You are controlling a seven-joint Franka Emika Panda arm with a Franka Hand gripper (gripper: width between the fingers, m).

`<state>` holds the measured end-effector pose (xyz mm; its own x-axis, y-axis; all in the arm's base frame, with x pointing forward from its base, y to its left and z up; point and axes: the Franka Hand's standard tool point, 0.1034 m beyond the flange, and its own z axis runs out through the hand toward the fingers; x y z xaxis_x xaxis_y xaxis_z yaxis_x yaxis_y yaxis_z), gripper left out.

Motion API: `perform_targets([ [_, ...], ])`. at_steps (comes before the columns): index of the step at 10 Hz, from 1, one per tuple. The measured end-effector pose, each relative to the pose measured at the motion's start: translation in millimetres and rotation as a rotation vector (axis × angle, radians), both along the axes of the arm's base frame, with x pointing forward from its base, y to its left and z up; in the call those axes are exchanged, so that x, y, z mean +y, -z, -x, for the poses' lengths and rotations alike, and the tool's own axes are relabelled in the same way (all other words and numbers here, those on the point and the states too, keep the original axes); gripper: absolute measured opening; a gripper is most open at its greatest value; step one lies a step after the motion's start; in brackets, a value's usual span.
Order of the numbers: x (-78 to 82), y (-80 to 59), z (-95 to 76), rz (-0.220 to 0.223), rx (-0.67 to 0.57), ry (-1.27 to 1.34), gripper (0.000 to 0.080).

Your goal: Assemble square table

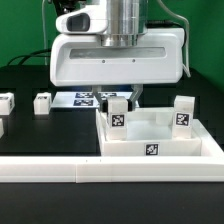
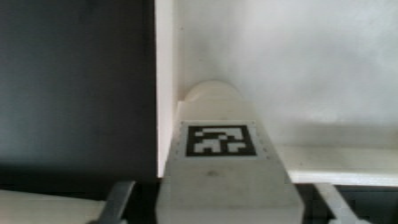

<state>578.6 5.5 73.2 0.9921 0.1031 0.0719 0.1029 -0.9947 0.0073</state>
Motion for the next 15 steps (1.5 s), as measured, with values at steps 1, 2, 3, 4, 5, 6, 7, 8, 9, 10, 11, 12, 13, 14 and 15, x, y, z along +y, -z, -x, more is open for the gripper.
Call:
perform_targets([
  [1,0.0,0.1,0.0,-0.003,0.0,0.034,0.0289],
  [2,0.1,0.2,0.1,-0.009,0.0,0.108,0.0289],
  [3,-1.4,0.2,-0.1,-0.021,0.0,0.217,0.0289],
  [4,-4.7,0.1,-0.3,-0.036,0.0,0.333,0.0289],
  [5,-3.9,0.2,-0.4,-0.042,0.0,0.412,0.0289],
  [6,-2.2,0.8,-0.1,-0.051,-0.001,0.517,0.029],
  [7,-2.2,1.1,0.0,-0.062,0.0,0.61,0.029],
  [8,-1.9,1.3,-0.1,-0.071,-0.002,0.711,0.029],
  [9,-1.5,1.5,-0.2,-0.079,-0.007,0.792,0.029],
  [10,-0.4,1.5,-0.5,-0.089,-0.008,0.894,0.029],
  [11,1.1,1.7,-0.3,-0.094,-0.008,0.98,0.029],
  [12,1.9,1.8,-0.1,-0.101,-0.005,1.102,0.029],
  [13,2.6,1.8,-0.1,-0.108,-0.003,1.234,0.029],
  [14,2.5,1.8,-0.2,-0.112,-0.004,1.313,0.029],
  [15,2.0,1.7,-0.3,-0.121,-0.002,1.381,0.029],
])
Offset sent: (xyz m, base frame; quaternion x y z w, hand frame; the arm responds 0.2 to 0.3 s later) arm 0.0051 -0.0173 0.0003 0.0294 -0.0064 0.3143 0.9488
